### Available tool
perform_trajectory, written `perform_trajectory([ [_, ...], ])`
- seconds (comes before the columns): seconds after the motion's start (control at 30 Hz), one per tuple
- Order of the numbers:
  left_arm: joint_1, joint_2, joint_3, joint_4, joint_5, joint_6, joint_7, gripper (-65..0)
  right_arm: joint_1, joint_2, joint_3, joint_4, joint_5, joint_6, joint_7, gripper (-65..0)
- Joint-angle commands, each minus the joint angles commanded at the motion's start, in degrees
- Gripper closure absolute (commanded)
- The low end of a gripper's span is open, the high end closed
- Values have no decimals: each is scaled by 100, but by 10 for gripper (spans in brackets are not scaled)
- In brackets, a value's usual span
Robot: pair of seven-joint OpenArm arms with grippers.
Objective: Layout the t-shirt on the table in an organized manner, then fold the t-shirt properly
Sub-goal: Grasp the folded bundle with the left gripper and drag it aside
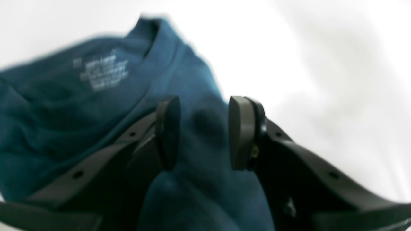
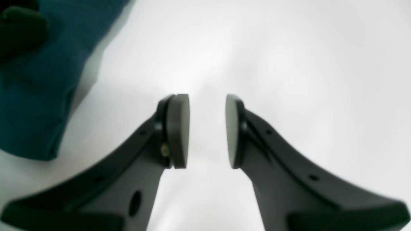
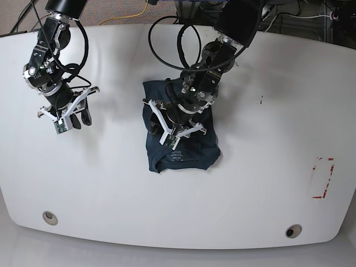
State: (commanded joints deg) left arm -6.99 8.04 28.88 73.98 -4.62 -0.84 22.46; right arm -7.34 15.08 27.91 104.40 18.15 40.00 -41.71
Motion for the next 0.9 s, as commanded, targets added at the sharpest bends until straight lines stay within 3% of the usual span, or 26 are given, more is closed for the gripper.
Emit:
perform_trajectory([
  [0.13, 26, -229, -105, -510, -70, -158, -167, -232, -9, -35, 9, 0, 0, 0, 0, -181],
  [0.27, 220, -695, -440, -624, -475, -466, -149, -232, -9, -44, 9, 0, 9, 0, 0, -181],
  [0.5, 527, -1969, -809, -615, -1187, -1108, 35, -232, -18, -44, 9, 0, 9, 0, 0, -181],
  [0.6, 677, -2629, -985, -633, -1477, -1538, 123, -232, -26, -44, 9, 0, 9, 0, 0, -181],
  [0.9, 1319, -4202, -1714, -677, -1609, -2646, 141, -232, -44, -53, 0, 9, 18, 0, 0, -181],
])
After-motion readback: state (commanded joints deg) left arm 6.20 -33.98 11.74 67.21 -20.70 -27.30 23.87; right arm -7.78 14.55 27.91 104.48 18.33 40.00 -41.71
